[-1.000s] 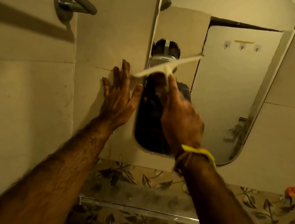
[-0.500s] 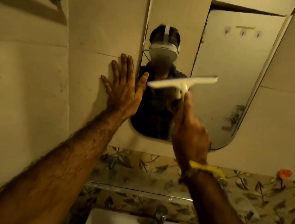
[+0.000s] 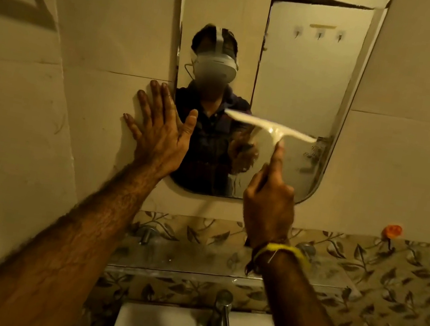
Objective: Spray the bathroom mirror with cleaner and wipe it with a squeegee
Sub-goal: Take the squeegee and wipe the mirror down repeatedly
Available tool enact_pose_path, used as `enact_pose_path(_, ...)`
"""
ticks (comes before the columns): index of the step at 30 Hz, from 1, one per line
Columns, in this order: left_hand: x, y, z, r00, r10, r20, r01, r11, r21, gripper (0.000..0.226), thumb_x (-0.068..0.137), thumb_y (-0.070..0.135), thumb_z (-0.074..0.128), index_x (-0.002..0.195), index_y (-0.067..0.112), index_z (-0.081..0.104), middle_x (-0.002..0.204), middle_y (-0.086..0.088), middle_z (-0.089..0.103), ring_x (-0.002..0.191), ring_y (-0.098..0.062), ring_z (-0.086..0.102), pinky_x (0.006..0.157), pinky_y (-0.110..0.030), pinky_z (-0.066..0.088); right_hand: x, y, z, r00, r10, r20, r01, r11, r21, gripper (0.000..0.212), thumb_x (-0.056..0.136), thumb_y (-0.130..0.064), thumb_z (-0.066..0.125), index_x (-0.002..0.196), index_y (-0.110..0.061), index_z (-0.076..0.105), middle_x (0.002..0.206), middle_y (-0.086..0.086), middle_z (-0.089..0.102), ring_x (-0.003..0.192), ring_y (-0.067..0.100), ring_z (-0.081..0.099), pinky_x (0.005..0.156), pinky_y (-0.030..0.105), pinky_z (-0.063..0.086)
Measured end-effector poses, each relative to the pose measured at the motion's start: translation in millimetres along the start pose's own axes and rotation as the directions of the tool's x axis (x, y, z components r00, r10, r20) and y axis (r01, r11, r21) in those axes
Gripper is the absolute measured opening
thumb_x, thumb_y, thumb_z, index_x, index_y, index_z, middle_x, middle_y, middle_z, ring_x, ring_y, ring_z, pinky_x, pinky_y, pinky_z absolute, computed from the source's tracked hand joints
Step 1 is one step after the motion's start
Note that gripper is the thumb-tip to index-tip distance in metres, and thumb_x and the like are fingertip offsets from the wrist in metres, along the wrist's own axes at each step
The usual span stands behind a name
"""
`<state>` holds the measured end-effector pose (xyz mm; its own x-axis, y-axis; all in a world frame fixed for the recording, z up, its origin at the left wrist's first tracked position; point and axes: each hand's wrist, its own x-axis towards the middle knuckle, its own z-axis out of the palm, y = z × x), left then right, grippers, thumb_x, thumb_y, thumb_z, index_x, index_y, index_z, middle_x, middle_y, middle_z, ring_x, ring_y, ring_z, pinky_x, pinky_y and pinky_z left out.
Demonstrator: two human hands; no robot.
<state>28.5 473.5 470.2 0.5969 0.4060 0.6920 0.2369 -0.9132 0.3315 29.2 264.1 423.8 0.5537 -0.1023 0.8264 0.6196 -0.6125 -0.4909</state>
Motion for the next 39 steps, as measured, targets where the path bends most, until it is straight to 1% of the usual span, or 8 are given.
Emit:
enact_pose_path(2,-1,0,0,1.0,0.007,0.004,-0.007,1.0,0.017,0.093,0.086,0.072,-0.007,0.157,0.011,-0.015,0.165,-0.011,-0.021,0.152,-0.034,-0.018,0.116,-0.07,-0.006,-7,2,0,1.0,0.0,0.002,0.0,1.0,0.021,0.059,0.1,-0.025,0.041,0.155,-0.025,0.019,0.056,-0.01,0.05,0.042,0.002,0.046,0.041,0.011,0.04)
enact_pose_path(7,-1,1,-2,1.0,0.013,0.019,-0.014,0.999,0.046,0.1,0.082,0.075,-0.011,0.158,0.009,-0.011,0.166,-0.014,-0.017,0.152,-0.037,-0.015,0.116,-0.072,-0.003,95,11,-21,0.929,0.231,-0.289,-0.215,0.973,0.087,0.048,0.1,-0.025,0.039,0.148,-0.023,0.036,0.056,-0.014,0.042,0.043,-0.002,0.044,0.031,0.007,0.032)
enact_pose_path(14,-4,2,-7,0.999,0.036,0.018,-0.037,0.999,0.04,0.098,0.083,0.073,-0.007,0.157,0.008,-0.011,0.166,-0.014,-0.016,0.152,-0.038,-0.014,0.115,-0.072,-0.003,-10,5,11,0.962,0.259,-0.085,-0.244,0.957,0.155,0.054,0.102,-0.028,0.037,0.154,-0.027,0.022,0.058,-0.008,0.049,0.045,0.003,0.048,0.041,0.011,0.044)
enact_pose_path(20,-15,-9,-7,0.991,0.093,0.092,-0.099,0.992,0.072,0.092,0.089,0.066,0.0,0.157,0.007,-0.013,0.165,-0.013,-0.02,0.153,-0.034,-0.016,0.117,-0.07,-0.001,60,11,0,0.862,0.409,-0.299,-0.347,0.907,0.239,0.049,0.101,-0.02,0.041,0.15,-0.016,0.037,0.056,-0.017,0.037,0.044,-0.001,0.042,0.042,0.0,0.037)
enact_pose_path(23,-17,-9,-4,0.991,0.095,0.091,-0.102,0.991,0.081,0.091,0.089,0.065,-0.001,0.156,0.006,-0.014,0.165,-0.014,-0.02,0.153,-0.034,-0.016,0.117,-0.07,-0.001,31,5,9,0.886,0.409,-0.217,-0.351,0.899,0.261,0.051,0.102,-0.02,0.039,0.153,-0.019,0.03,0.056,-0.015,0.038,0.044,0.0,0.042,0.04,0.003,0.039)
enact_pose_path(27,-17,-13,-1,0.993,0.1,0.063,-0.107,0.988,0.114,0.088,0.091,0.063,-0.002,0.157,0.006,-0.011,0.166,-0.015,-0.015,0.153,-0.035,-0.012,0.118,-0.07,0.001,-49,-7,22,0.945,0.328,-0.003,-0.32,0.923,0.213,0.055,0.103,-0.026,0.037,0.154,-0.029,0.019,0.056,0.001,0.052,0.043,0.011,0.048,0.039,0.025,0.049)
enact_pose_path(33,-17,-24,-1,0.987,0.144,0.064,-0.151,0.982,0.116,0.081,0.095,0.059,-0.003,0.158,0.008,-0.007,0.167,-0.013,-0.013,0.154,-0.033,-0.011,0.119,-0.066,0.003,23,-12,19,0.913,0.367,-0.176,-0.311,0.908,0.282,0.053,0.102,-0.024,0.038,0.153,-0.022,0.027,0.053,-0.011,0.042,0.041,0.003,0.041,0.037,0.008,0.033)
enact_pose_path(39,-19,-31,-7,0.979,0.191,0.069,-0.19,0.981,-0.025,0.07,0.094,0.058,-0.007,0.155,0.027,-0.019,0.165,-0.004,-0.02,0.153,-0.027,-0.014,0.12,-0.064,-0.003,-62,-38,30,0.964,0.252,0.083,-0.262,0.952,0.157,0.058,0.101,-0.026,0.039,0.155,-0.028,0.018,0.061,0.003,0.057,0.047,0.016,0.052,0.043,0.031,0.048)
